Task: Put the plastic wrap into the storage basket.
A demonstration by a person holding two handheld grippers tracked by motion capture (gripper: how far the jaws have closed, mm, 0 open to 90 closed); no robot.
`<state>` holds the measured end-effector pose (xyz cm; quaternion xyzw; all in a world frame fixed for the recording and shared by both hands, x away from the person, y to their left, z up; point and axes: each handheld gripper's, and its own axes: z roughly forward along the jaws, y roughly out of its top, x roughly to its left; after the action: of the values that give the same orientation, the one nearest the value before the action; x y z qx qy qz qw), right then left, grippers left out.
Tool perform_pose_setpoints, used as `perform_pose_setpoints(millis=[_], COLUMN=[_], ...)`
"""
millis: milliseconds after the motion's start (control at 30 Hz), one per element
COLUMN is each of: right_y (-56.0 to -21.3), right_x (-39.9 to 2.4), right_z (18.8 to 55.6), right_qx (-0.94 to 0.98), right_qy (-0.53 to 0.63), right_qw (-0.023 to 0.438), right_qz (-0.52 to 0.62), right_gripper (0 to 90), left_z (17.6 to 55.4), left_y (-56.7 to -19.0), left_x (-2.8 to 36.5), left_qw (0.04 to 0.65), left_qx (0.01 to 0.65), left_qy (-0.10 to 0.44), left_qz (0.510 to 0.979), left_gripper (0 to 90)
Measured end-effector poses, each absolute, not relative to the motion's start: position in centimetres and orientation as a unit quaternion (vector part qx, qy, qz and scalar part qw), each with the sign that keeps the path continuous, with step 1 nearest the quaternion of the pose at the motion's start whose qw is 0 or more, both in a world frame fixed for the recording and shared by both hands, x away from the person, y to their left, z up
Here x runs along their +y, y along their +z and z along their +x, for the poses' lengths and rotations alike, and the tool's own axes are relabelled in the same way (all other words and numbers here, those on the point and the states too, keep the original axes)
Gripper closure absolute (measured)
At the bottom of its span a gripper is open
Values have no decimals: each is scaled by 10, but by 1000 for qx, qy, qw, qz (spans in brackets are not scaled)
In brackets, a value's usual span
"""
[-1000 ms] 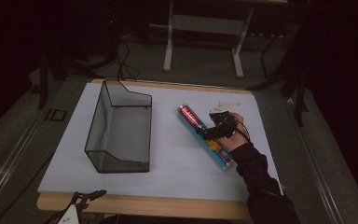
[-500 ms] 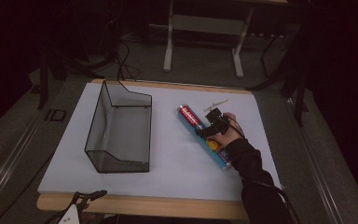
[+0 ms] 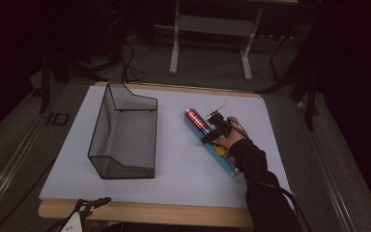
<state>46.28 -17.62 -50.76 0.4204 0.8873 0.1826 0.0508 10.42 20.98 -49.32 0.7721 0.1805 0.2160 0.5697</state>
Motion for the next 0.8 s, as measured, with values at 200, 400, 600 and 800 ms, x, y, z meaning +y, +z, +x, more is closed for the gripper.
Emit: perform_pose_setpoints(millis=[200, 400, 600, 800], right_y=[-510, -513, -515, -513], right_x=[-168, -159, -150, -152], right_z=[465, 466, 466, 465], right_qx=[891, 896, 892, 886], right_qy=[161, 134, 107, 110], right_qw=[47, 42, 52, 49], right_qz=[423, 422, 435, 448], right_gripper=[224, 286, 308, 315], left_z=[104, 104, 104, 105], left_y=[-493, -493, -494, -494], left_x=[210, 210, 209, 209], left_qw=[570, 569, 568, 568], left_qx=[180, 179, 179, 179], left_qy=[216, 216, 215, 215], left_qz=[772, 773, 774, 774], left_gripper=[1, 1, 1, 1])
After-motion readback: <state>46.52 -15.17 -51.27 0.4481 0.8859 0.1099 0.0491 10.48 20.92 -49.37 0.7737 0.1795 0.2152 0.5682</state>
